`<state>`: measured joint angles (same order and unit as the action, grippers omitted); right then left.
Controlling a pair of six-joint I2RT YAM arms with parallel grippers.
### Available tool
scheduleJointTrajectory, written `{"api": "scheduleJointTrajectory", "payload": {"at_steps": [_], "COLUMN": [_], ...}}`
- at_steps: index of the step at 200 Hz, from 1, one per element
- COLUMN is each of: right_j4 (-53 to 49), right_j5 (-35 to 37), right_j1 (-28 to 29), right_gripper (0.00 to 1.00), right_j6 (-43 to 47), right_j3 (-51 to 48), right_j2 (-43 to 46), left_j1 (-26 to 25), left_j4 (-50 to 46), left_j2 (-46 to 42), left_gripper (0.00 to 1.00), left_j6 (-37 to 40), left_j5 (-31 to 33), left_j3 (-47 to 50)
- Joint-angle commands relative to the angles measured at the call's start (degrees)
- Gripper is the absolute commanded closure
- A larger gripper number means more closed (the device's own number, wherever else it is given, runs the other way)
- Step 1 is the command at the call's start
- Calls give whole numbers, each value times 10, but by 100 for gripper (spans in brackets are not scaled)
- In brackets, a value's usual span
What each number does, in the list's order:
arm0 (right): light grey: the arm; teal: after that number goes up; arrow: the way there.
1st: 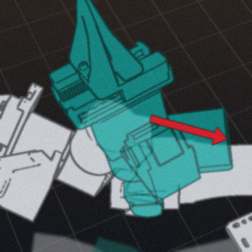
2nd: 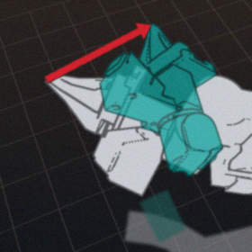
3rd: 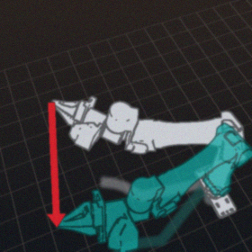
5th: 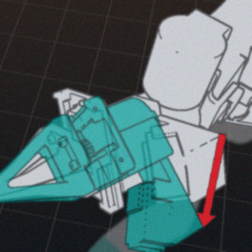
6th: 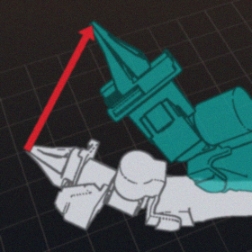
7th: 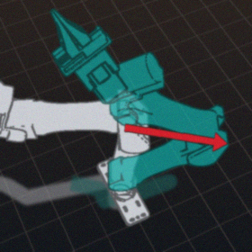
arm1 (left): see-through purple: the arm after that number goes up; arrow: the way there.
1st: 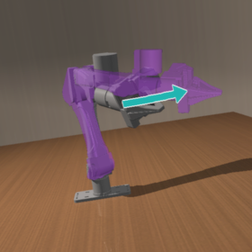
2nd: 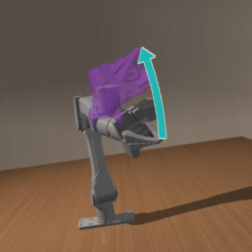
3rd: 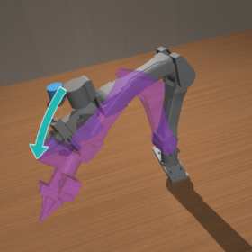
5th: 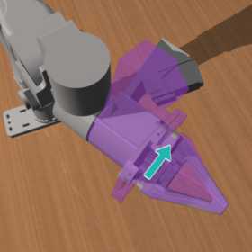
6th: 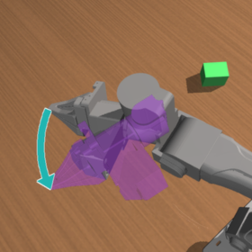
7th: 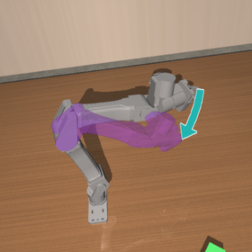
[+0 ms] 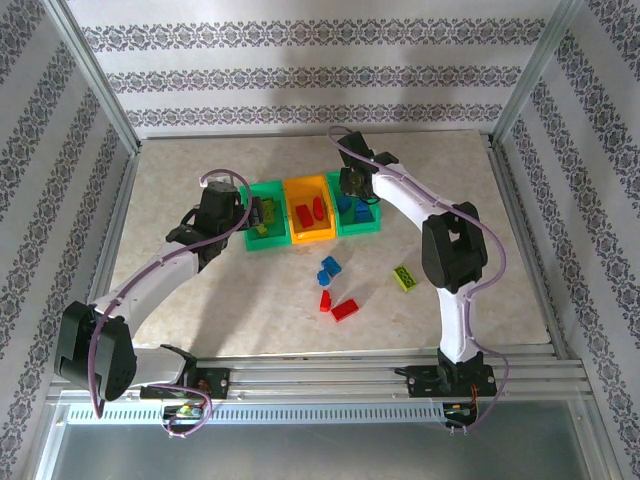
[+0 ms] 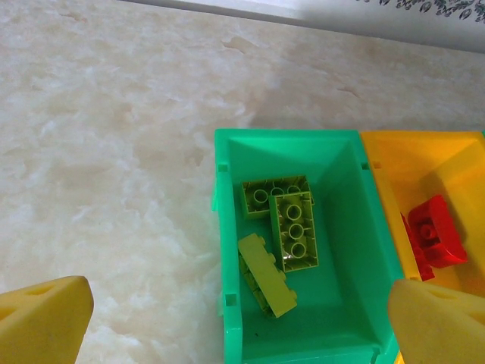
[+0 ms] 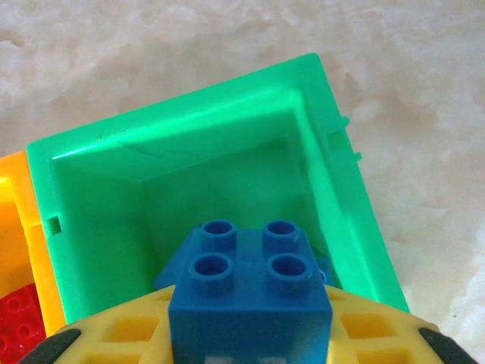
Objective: Sort the legos into containers by color
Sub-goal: Place the lego in the container, then pick up the lego from the center of the table.
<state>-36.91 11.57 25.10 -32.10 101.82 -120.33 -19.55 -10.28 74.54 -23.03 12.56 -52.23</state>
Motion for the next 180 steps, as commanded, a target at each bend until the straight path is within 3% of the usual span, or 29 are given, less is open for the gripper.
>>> {"api": "scheduleJointTrajectory", "payload": {"at_steps": [1, 40, 83, 180], "right_j4": [-21, -23, -21, -14], "right_j5": [28, 34, 35, 79], "right_j1": [-4, -8, -8, 66], "right_gripper": [62, 52, 50, 42], "right_j6": [17, 19, 18, 3], "right_j3": [28, 32, 14, -142], "right_j2": [-12, -9, 19, 187], "left_j1": [-3, -4, -4, -3], "left_j4": [-25, -35, -37, -30], "left_j2": [-18, -23, -33, -34], "left_gripper": [0, 0, 0, 0], "left_j6": [-11, -14, -10, -15], "left_j5": [2, 5, 9, -6], "left_j3": [4, 11, 13, 18]}}
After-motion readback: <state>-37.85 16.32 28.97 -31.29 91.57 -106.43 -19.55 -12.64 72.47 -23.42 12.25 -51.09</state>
